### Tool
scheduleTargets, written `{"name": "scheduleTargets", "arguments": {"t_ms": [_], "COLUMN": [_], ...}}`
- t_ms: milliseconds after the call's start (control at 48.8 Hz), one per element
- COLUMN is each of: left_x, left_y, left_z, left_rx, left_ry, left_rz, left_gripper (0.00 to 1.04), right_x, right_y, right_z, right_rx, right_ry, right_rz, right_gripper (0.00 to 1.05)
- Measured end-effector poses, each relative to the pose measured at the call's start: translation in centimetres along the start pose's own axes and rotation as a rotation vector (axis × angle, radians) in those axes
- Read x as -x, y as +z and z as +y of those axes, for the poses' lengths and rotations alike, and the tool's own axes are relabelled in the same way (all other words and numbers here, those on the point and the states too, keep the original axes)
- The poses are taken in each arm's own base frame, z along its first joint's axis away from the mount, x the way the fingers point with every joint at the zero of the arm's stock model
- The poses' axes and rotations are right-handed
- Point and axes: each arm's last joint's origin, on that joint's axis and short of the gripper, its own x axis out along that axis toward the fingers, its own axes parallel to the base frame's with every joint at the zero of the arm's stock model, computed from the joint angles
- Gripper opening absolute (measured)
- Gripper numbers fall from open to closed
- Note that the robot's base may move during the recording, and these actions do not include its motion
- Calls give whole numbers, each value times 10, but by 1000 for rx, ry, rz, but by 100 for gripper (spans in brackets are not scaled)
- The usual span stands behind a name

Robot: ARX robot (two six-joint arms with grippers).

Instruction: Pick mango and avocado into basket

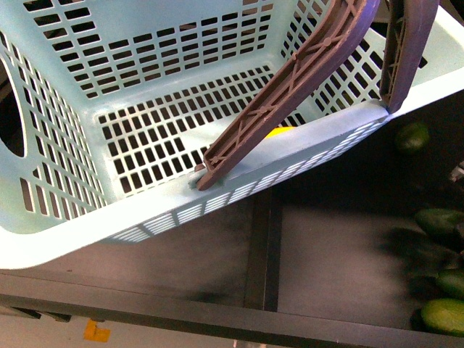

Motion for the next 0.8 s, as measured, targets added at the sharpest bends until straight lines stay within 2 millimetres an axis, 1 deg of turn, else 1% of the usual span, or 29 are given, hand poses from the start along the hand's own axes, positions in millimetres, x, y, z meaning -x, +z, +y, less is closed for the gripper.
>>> {"name": "scheduleTargets", "arguments": {"t_ms": [123,164,328,451,512,615,656,717,799], "left_x": [0,0,0,0,0,0,0,0,0], "left_y": [0,0,0,0,0,0,0,0,0], "left_z": [0,0,0,0,0,0,0,0,0], "left_rx": [0,0,-1,0,0,1,1,1,0], "left_ry": [0,0,1,1,0,0,0,0,1], "left_rz": [0,-1,-2,-1,0,0,0,-1,-1], "left_gripper": [20,20,20,20,20,20,20,20,20], "right_x": [27,33,71,103,125,149,162,175,186], "right_y": [8,9,14,17,20,26,30,36,45], "right_z": [-5,-6,-5,-3,-3,-3,-2,3,13], "right_rx": [-55,-62,-100,-129,-140,-137,-142,-137,-124], "right_ry": [4,6,23,41,38,22,16,13,11], "right_rz": [-121,-143,-271,-383,-461,-550,-598,-656,-711], "right_gripper": [57,57,57,57,57,57,57,57,57]}}
